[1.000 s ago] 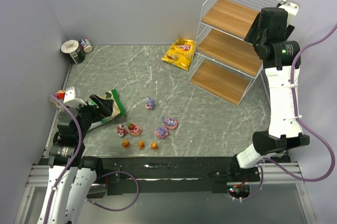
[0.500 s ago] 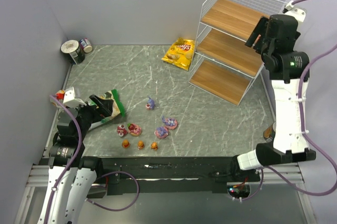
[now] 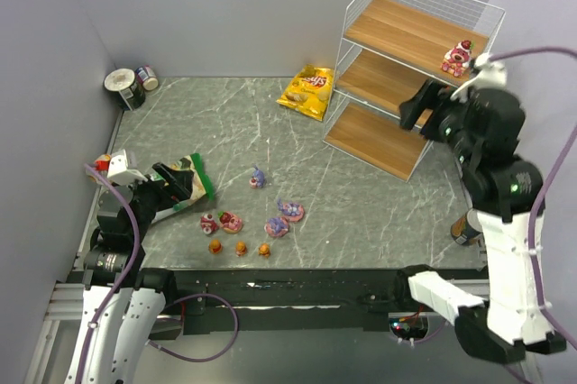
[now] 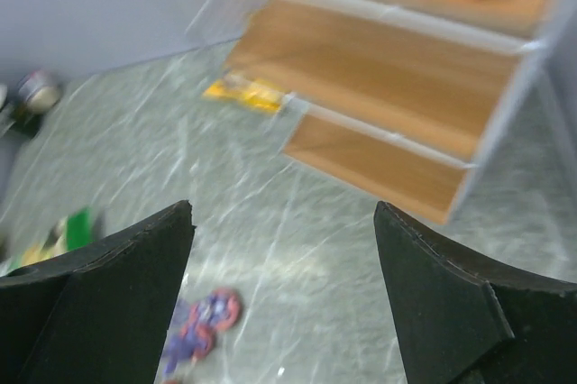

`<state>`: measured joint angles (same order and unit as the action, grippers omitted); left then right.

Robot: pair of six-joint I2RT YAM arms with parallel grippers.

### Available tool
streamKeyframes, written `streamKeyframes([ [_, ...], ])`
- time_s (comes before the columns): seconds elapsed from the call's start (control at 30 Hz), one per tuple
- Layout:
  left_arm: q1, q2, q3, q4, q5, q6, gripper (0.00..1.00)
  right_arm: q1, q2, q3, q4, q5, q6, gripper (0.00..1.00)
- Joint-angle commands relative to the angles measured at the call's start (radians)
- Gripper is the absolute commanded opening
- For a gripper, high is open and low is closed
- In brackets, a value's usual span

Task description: Place and organize the plastic toys onto the shelf

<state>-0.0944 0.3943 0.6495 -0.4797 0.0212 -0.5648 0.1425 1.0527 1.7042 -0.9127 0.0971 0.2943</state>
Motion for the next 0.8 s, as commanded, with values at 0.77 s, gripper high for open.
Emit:
streamKeyframes([
  [0.77, 0.005, 0.009, 0.006, 0.02, 0.002, -0.006, 0.96, 1.038, 0.049, -0.831, 0.638, -0.045, -0.018, 0.87],
])
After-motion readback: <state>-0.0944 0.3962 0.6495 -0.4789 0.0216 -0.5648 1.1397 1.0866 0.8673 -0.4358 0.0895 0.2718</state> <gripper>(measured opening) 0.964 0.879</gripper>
